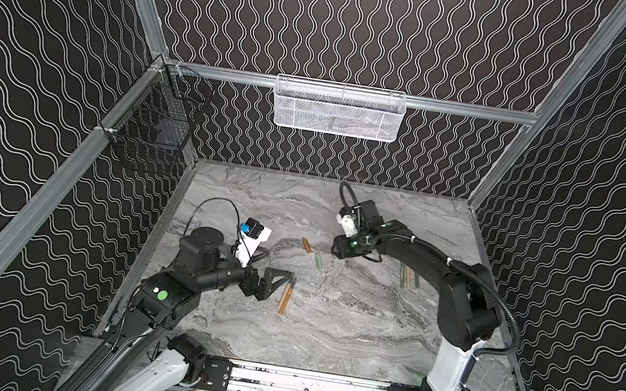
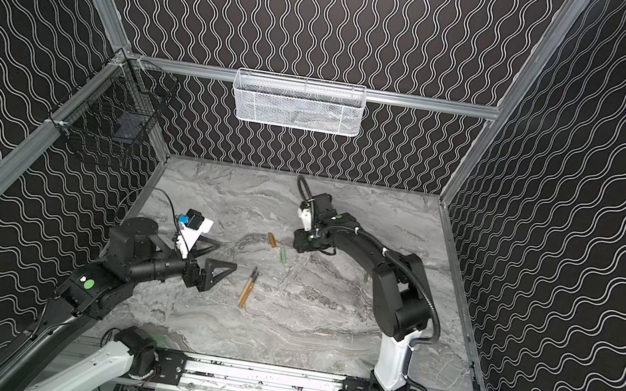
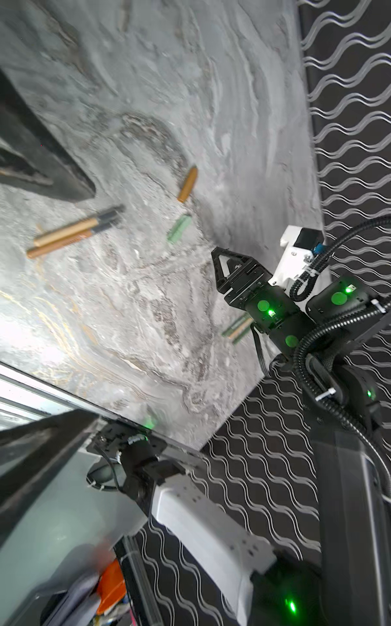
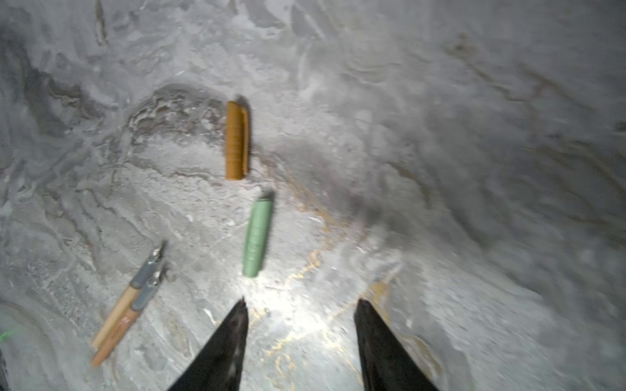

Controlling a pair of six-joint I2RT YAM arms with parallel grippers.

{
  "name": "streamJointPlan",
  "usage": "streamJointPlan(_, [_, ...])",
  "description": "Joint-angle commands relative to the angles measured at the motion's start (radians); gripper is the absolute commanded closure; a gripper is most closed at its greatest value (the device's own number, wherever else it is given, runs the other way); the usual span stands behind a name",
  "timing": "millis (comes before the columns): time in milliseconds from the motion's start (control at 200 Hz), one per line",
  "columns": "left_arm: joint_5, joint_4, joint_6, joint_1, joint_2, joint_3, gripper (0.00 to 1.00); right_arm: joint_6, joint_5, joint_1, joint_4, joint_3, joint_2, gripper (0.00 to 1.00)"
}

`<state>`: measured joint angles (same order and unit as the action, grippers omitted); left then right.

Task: Insert the pens into the pen caps
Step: 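Open the right gripper and move it over the two wooden pens, then grasp one wooden pen by its body with the right gripper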

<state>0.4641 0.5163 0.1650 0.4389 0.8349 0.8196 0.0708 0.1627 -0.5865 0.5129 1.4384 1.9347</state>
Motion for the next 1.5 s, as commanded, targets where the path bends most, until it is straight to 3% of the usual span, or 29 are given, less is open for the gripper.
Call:
streamJointPlan(0, [-0.067,0.051,-0.036,0.000,-0.017,0.009,0.01,0.033,0.043,-0.058,-0.010,0.027,0.024,0.46])
streamJointPlan(450, [-0.397,0.093,-0.018,-0.002,-0.099,0.009,0.01,0.267,0.042,-0.272,-0.036,-0.032,0.004,0.50])
streamJointPlan(751, [-0.415,0.089,-0.016,-0.004,-0.139,0.003,0.01,0.352,-0.037,-0.338,-0.013,-0.036,0.043,0.54])
streamJointPlan(1496, [-0.408,0.081,-0.021,-0.003,-0.162,0.001,0.01,0.365,-0.044,-0.365,0.017,0.008,0.119,0.62])
